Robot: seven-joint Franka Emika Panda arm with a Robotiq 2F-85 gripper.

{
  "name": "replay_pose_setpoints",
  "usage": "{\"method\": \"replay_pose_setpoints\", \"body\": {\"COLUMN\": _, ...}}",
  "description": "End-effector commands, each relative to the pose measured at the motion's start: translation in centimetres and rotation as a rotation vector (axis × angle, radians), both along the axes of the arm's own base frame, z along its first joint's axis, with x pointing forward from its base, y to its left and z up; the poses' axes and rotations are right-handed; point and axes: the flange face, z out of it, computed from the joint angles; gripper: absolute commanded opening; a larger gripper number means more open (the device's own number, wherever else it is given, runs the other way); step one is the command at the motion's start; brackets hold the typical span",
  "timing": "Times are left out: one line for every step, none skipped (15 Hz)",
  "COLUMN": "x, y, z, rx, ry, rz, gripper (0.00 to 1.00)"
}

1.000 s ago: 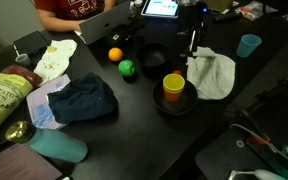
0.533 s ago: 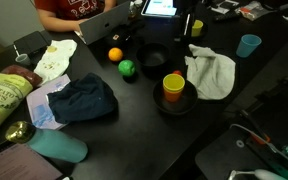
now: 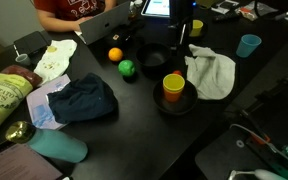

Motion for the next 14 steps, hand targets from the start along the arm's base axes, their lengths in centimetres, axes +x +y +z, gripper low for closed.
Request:
{"method": "replay_pose_setpoints", "body": {"x": -0.4, "y": 1.5, "z": -3.7, "rx": -0.041, "ry": -0.033, "rz": -0.057, "gripper": 1.00}}
{"method": "replay_pose_setpoints", "body": {"x": -0.6, "y": 1.8, "z": -4.6, "rx": -0.049, "ry": -0.046, "rz": -0.082, "gripper": 1.00}}
{"method": "replay_pose_setpoints", "body": {"x": -0.7, "y": 1.8, "z": -5.4, "rx": -0.060, "ry": -0.057, "rz": -0.112, "gripper": 1.00}}
{"method": "replay_pose_setpoints", "body": {"x": -0.8, "y": 1.9, "z": -6.1, "rx": -0.067, "ry": -0.069, "rz": -0.139, "gripper": 1.00}}
{"method": "replay_pose_setpoints", "body": {"x": -0.8, "y": 1.8, "z": -6.7, "rx": -0.067, "ry": -0.087, "rz": -0.177, "gripper": 1.00}}
{"method": "replay_pose_setpoints", "body": {"x": -0.8, "y": 1.7, "z": -7.1, "rx": -0.071, "ry": -0.110, "rz": -0.216, "gripper": 1.00}}
{"method": "replay_pose_setpoints", "body": {"x": -0.7, "y": 1.6, "z": -7.3, "rx": -0.075, "ry": -0.135, "rz": -0.240, "gripper": 1.00}}
{"method": "replay_pose_setpoints", "body": {"x": -0.6, "y": 1.4, "z": -7.5, "rx": -0.082, "ry": -0.153, "rz": -0.262, "gripper": 1.00}}
{"method": "replay_pose_setpoints", "body": {"x": -0.4, "y": 0.9, "z": -7.6, "rx": -0.089, "ry": -0.165, "rz": -0.298, "gripper": 1.00}}
{"method": "replay_pose_setpoints", "body": {"x": -0.4, "y": 0.6, "z": -7.9, "rx": -0.098, "ry": -0.173, "rz": -0.328, "gripper": 1.00}}
{"method": "replay_pose_setpoints", "body": {"x": -0.4, "y": 0.3, "z": -8.3, "rx": -0.106, "ry": -0.173, "rz": -0.356, "gripper": 1.00}}
{"method": "replay_pose_setpoints", "body": {"x": -0.6, "y": -0.1, "z": -8.8, "rx": -0.118, "ry": -0.161, "rz": -0.379, "gripper": 1.00}}
{"method": "replay_pose_setpoints", "body": {"x": -0.9, "y": -0.2, "z": -9.3, "rx": -0.126, "ry": -0.139, "rz": -0.395, "gripper": 1.00}}
{"method": "replay_pose_setpoints", "body": {"x": -1.2, "y": -0.2, "z": -10.0, "rx": -0.130, "ry": -0.122, "rz": -0.408, "gripper": 1.00}}
